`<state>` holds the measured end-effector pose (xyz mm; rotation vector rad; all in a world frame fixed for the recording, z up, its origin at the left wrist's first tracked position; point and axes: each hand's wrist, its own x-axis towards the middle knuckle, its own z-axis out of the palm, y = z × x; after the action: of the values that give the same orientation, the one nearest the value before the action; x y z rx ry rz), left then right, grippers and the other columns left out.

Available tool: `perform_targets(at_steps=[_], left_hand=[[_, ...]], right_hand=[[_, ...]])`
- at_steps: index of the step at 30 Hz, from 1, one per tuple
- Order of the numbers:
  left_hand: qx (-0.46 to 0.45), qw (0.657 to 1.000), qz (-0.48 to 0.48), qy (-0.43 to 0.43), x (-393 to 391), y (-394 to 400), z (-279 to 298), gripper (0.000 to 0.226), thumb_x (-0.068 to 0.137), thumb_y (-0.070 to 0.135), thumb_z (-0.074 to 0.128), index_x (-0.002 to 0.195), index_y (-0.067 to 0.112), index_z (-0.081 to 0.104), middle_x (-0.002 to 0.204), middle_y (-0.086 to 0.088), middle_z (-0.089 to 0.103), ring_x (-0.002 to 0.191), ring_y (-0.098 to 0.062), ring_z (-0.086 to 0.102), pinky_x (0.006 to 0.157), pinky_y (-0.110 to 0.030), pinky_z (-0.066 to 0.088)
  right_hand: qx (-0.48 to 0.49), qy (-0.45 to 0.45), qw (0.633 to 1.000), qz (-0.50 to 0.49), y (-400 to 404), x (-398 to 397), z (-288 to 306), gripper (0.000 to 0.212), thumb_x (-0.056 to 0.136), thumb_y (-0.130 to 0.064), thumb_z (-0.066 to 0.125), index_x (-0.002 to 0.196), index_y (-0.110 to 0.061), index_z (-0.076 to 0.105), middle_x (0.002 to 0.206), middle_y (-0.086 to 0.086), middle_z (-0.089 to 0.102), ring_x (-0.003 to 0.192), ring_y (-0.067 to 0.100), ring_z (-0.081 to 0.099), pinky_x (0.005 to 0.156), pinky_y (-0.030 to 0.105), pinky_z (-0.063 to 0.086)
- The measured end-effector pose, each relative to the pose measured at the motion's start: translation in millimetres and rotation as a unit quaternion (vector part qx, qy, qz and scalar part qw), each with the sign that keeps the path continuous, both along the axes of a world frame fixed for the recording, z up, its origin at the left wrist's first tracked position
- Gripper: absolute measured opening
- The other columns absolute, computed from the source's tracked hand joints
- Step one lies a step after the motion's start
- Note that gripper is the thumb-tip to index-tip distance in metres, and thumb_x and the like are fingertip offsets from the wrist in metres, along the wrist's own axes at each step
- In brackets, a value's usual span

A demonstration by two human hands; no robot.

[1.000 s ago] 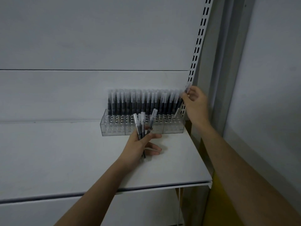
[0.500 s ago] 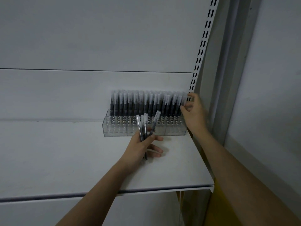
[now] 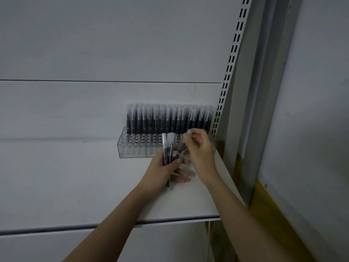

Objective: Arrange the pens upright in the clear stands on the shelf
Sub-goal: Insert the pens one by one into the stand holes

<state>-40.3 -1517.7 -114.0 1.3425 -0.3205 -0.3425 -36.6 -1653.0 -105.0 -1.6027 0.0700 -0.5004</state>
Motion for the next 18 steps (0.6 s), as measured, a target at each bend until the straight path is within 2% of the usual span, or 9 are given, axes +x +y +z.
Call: perform_targets(at_steps=[2,5,9,11,13,18], left_hand=[[0.014,1.000,0.004,-0.010,-0.5,-0.8,-0.6,0.026,0.099,0.003,0.053,0.125,0.007,0.053,0.092,-0.014,0.074,0.067,-0.032,0.071,0.059,-0.035,0.058],[0.024,0.999,0.011,-0.020,-0.3,-1.4,-0.8,0.024,0.101,0.008,0.052,0.125,0.009,0.054,0.089,-0.017,0.073,0.068,-0.034,0.070,0.061,-0.038,0.059],[0.034,0.999,0.013,-0.028,-0.9,-2.5,-2.3,0.026,0.103,0.012,0.050,0.128,0.012,0.052,0.104,-0.018,0.073,0.071,-0.038,0.069,0.065,-0.042,0.061],[0.038,0.999,0.014,-0.029,-0.8,-2.9,-4.5,0.027,0.103,0.010,0.049,0.129,0.009,0.051,0.106,-0.017,0.072,0.071,-0.040,0.069,0.065,-0.042,0.061],[0.049,0.998,0.012,-0.037,-1.1,-3.7,-5.6,0.026,0.103,0.010,0.048,0.129,0.006,0.051,0.106,-0.016,0.072,0.070,-0.040,0.068,0.064,-0.041,0.060],[0.061,0.997,0.021,-0.040,-1.3,-4.1,-7.1,0.025,0.104,0.010,0.048,0.128,0.004,0.051,0.107,-0.017,0.071,0.069,-0.038,0.069,0.066,-0.041,0.061]], right_hand=[[0.043,0.020,0.998,0.028,9.7,-2.5,-9.9,0.018,0.095,-0.029,0.065,0.111,-0.023,0.059,0.107,0.001,0.069,0.096,0.011,0.068,0.075,0.020,0.055],[0.029,0.008,0.998,0.046,12.5,-3.4,-15.2,0.017,0.094,-0.019,0.067,0.109,-0.016,0.060,0.101,0.005,0.070,0.088,0.007,0.068,0.072,0.018,0.053],[0.028,0.003,0.999,0.033,8.0,-5.5,-17.5,0.019,0.092,-0.021,0.069,0.108,-0.020,0.057,0.100,-0.002,0.069,0.089,0.004,0.069,0.080,0.026,0.058],[0.041,0.008,0.999,0.012,5.9,-4.4,-20.4,0.021,0.092,-0.026,0.070,0.109,-0.021,0.057,0.102,-0.001,0.069,0.093,0.010,0.069,0.084,0.036,0.060],[0.057,0.012,0.998,-0.002,4.2,-3.0,-20.6,0.022,0.092,-0.029,0.069,0.109,-0.021,0.058,0.103,0.001,0.069,0.094,0.014,0.070,0.083,0.042,0.061],[0.071,0.004,0.997,-0.007,2.4,-6.3,-16.0,0.014,0.094,-0.022,0.068,0.107,-0.020,0.063,0.102,0.007,0.067,0.091,0.018,0.070,0.068,0.025,0.059]])
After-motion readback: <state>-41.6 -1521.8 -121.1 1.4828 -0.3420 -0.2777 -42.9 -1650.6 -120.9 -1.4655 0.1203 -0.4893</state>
